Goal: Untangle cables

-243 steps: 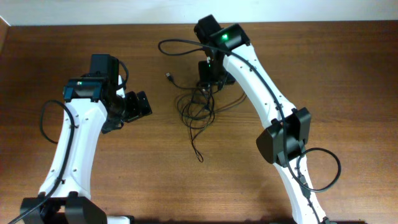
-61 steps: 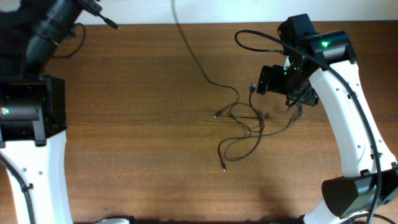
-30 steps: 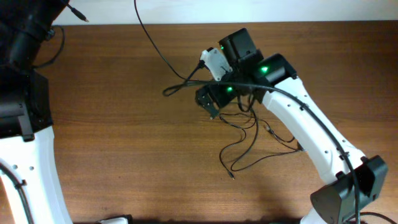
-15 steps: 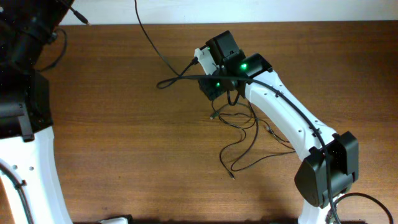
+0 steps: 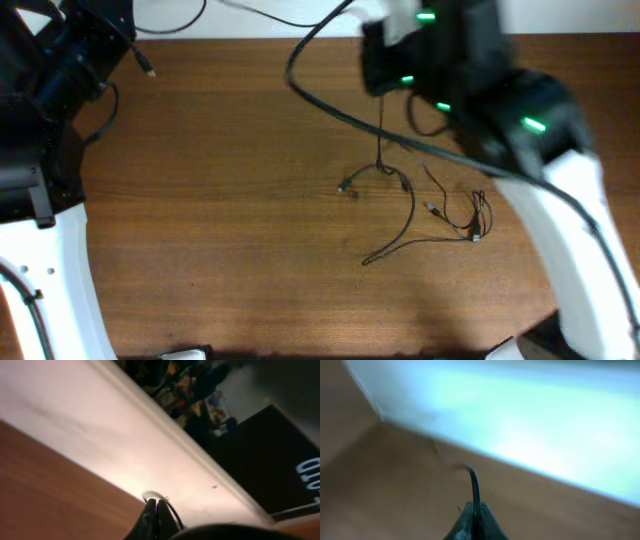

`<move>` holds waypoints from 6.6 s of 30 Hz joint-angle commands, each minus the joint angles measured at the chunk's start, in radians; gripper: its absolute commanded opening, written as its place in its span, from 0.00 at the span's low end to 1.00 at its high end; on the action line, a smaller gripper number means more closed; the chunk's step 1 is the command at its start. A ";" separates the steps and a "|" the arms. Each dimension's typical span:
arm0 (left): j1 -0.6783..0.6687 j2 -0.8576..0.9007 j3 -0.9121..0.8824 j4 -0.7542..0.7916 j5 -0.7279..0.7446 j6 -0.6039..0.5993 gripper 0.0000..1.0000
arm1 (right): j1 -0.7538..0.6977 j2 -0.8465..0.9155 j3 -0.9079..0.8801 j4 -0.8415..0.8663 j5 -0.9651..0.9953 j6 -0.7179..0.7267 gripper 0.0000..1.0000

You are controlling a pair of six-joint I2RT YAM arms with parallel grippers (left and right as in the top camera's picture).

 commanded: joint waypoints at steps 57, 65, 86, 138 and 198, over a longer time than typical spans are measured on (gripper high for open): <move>0.083 0.348 0.006 -0.706 0.256 0.735 0.99 | 0.127 0.160 0.039 0.005 0.043 0.442 0.04; 0.083 0.349 0.006 -0.842 0.701 1.000 0.99 | 0.126 0.163 0.039 -0.061 0.050 0.442 0.04; 0.063 0.354 0.006 -0.715 -0.336 0.548 0.99 | 0.127 0.163 0.039 -0.157 -0.008 0.443 0.04; 0.150 0.645 -0.009 -0.860 0.893 1.179 0.99 | 0.127 0.079 0.043 -0.274 0.353 0.613 0.04; 0.117 0.201 0.019 -0.671 0.279 0.106 0.70 | 0.127 0.208 0.043 -0.057 -0.351 0.192 0.04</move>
